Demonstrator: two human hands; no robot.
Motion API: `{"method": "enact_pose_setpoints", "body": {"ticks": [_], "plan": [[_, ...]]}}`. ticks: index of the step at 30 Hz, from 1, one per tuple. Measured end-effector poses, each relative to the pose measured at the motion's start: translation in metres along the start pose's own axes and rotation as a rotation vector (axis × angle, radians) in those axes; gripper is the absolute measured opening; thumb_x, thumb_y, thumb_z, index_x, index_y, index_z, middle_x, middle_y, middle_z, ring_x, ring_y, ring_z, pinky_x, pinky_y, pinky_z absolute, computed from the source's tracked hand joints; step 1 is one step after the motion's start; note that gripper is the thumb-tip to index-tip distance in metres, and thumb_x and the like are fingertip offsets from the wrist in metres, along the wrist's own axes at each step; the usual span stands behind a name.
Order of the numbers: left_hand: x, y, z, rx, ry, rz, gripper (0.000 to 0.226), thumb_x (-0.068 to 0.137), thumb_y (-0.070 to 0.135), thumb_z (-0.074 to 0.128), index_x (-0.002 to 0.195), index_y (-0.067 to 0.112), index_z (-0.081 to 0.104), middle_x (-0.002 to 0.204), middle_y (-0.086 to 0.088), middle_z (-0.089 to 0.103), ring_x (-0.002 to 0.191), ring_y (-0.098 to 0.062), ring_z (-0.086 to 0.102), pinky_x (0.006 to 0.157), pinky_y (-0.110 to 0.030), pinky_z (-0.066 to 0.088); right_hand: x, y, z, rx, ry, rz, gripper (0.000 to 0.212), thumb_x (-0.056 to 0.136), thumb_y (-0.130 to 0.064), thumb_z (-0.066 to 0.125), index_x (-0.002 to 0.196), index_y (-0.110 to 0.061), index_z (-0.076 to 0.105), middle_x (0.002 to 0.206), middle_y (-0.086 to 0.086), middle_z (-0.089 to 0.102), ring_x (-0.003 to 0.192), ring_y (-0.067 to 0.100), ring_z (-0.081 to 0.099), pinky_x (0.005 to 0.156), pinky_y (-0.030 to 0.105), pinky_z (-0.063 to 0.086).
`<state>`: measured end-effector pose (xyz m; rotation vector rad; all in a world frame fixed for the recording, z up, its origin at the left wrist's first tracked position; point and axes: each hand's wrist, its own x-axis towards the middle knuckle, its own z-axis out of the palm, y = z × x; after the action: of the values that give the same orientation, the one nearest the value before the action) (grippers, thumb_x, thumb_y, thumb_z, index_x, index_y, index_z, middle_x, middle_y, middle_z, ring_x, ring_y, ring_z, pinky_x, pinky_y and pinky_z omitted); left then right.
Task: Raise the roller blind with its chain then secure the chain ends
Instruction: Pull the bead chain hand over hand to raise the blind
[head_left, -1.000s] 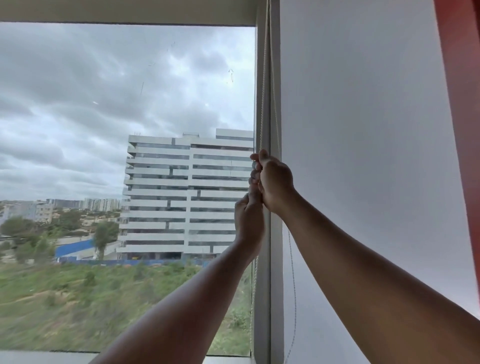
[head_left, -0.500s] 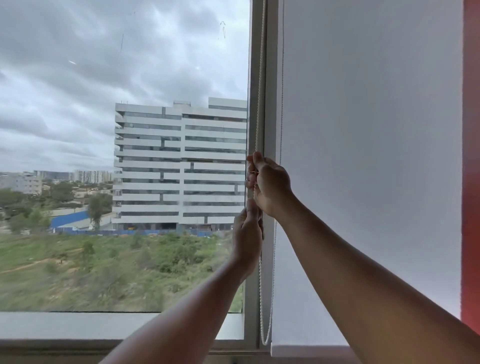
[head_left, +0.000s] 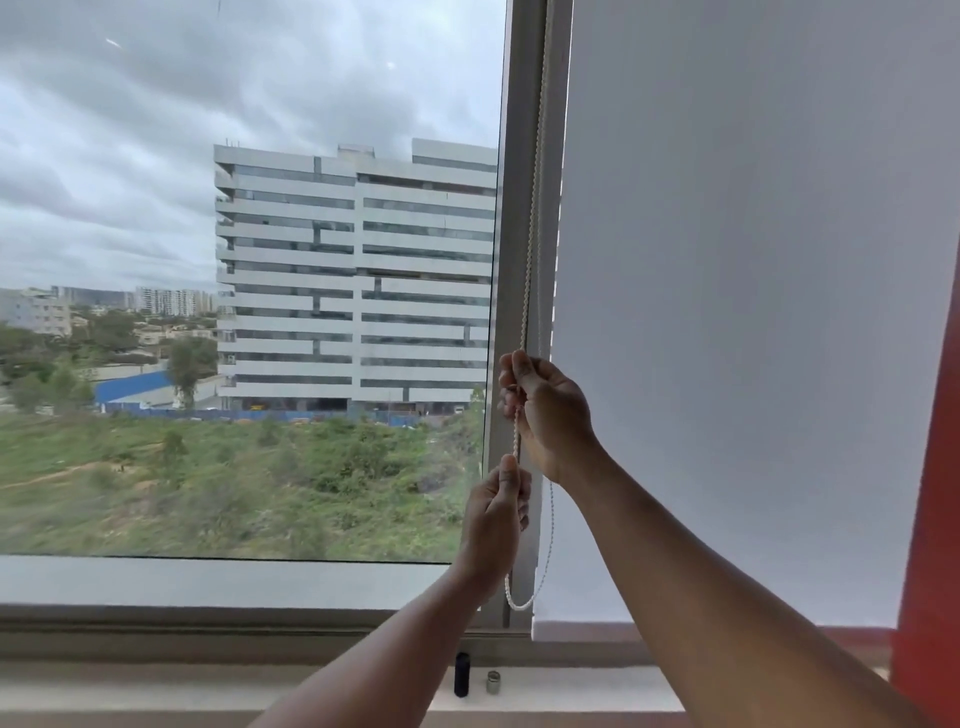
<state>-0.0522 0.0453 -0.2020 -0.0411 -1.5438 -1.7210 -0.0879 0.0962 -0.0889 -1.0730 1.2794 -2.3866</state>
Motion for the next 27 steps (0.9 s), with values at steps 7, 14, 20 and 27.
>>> {"method": "enact_pose_setpoints", "body": {"ticks": [7,14,20,27], "plan": [[-0.012,-0.047,-0.029,0.325,-0.071,-0.035,0.036,0.107,0.017,0.039,0.080,0.018,0.062,0.057,0.008,0.052,0.051,-0.006,0.044,0.060,-0.031,0.035,-0.019,0.032,-0.024,-0.139,-0.012,0.051,0.021,0.101,-0.019,0.052,0.093,-0.007,0.069,0.073,0.001,0.062,0.064,0.013,0.050,0.066,0.026,0.043],[-0.013,-0.060,-0.056,0.594,-0.210,-0.131,0.029,0.103,0.016,0.047,0.086,0.028,0.067,0.081,0.003,0.077,0.080,-0.007,0.072,0.074,-0.024,0.050,-0.031,0.067,-0.045,-0.430,-0.041,0.079,0.021,0.099,-0.027,0.056,0.088,-0.021,0.073,0.073,-0.008,0.074,0.067,0.005,0.063,0.068,0.020,0.050],[-0.012,-0.060,-0.065,0.668,-0.246,-0.224,0.032,0.105,0.022,0.043,0.093,0.018,0.072,0.086,0.001,0.078,0.089,-0.007,0.072,0.081,-0.027,0.048,-0.044,0.088,-0.056,-0.581,0.016,0.085,0.016,0.096,-0.030,0.062,0.096,-0.023,0.076,0.087,-0.010,0.075,0.073,0.005,0.061,0.066,0.012,0.049],[-0.020,-0.072,-0.081,0.746,-0.296,-0.259,0.030,0.105,0.029,0.043,0.096,0.020,0.070,0.093,0.004,0.076,0.097,-0.010,0.070,0.093,-0.032,0.050,-0.058,0.105,-0.063,-0.669,0.014,0.100,0.021,0.094,-0.022,0.066,0.109,-0.010,0.074,0.083,-0.010,0.070,0.058,-0.016,0.057,0.061,0.003,0.044]]}}
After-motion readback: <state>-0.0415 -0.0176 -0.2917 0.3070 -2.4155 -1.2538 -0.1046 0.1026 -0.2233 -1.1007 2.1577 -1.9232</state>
